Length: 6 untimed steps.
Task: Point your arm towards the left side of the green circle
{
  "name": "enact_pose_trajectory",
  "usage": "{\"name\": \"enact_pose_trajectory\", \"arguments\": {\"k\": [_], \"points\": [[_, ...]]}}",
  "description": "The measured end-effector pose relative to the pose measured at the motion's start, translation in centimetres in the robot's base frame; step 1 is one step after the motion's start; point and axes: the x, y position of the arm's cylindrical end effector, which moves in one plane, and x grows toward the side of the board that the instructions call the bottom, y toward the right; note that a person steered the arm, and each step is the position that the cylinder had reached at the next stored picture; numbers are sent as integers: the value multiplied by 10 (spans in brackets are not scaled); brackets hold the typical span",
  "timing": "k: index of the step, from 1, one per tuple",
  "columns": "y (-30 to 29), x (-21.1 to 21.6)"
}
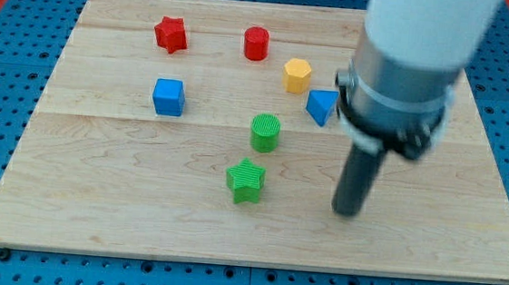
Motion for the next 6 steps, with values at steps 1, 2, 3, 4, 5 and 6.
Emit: {"name": "enact_pose_trajectory", "arguments": {"k": [1, 2, 3, 4, 5, 6], "points": [[-22, 35], [-104, 26], [-182, -8], [-189, -60], [-177, -90], [-169, -114]]}}
